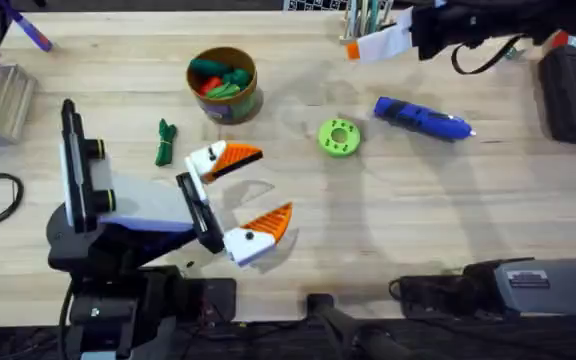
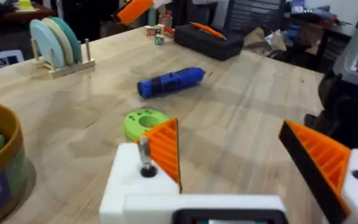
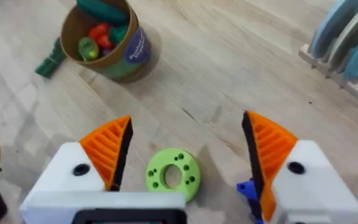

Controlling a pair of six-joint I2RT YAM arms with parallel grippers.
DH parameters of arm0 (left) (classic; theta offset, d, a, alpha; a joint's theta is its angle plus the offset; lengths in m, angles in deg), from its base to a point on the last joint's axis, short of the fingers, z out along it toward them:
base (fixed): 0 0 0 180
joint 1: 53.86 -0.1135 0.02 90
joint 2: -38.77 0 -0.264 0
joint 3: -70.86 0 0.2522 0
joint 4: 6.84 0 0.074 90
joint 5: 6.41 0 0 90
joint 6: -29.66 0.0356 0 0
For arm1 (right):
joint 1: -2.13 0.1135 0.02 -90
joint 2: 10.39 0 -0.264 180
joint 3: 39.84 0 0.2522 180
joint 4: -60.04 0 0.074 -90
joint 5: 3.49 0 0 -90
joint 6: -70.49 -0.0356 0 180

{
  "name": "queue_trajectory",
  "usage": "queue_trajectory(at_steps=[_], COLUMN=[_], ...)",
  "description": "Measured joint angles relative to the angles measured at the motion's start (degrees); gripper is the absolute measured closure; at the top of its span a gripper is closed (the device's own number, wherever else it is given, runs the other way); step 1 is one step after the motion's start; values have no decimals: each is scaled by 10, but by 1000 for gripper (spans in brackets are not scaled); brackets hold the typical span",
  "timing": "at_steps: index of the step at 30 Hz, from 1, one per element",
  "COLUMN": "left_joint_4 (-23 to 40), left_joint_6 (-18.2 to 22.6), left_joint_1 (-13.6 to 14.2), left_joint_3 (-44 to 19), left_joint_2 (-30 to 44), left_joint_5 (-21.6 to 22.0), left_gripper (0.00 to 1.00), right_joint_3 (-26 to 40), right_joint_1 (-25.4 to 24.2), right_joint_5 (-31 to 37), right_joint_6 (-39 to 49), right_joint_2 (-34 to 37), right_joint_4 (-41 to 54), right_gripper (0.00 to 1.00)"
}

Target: Pick up the gripper from the table and insert it into the empty holder that is missing its gripper. Then pick up a screw, insert it into the mounting hole, and use the screwdriver to tighten it. Finally, clean up the table by picking up the vegetable and placing it into the bucket.

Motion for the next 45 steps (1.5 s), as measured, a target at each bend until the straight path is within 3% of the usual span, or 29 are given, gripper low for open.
queue_trajectory(at_steps=[5, 11, 17, 23, 30, 38, 45], left_joint_4=[54, 277, 439, 548, 575, 560, 579], left_joint_6=[-3, 68, 154, 185, 192, 185, 112], left_joint_1=[-23, -66, -74, -75, -75, -75, -75], left_joint_3=[-53, -217, -371, -476, -520, -525, -563], left_joint_2=[0, 15, 115, 239, 345, 362, 382], left_joint_5=[43, 132, 244, 330, 364, 374, 485], left_gripper=[15, 15, 15, 15, 15, 15, 16], right_joint_3=[0, 0, 0, 0, 0, 0, 0], right_joint_1=[0, 0, 0, 0, 0, 0, 0], right_joint_5=[-8, -10, -10, -10, -10, -10, -10], right_joint_6=[-26, -36, -39, -39, -39, -39, -39], right_joint_2=[0, 0, 0, 0, 0, 0, 0], right_joint_4=[2, 2, 2, 2, 2, 2, 2], right_gripper=[12, 12, 12, 11, 12, 12, 10])
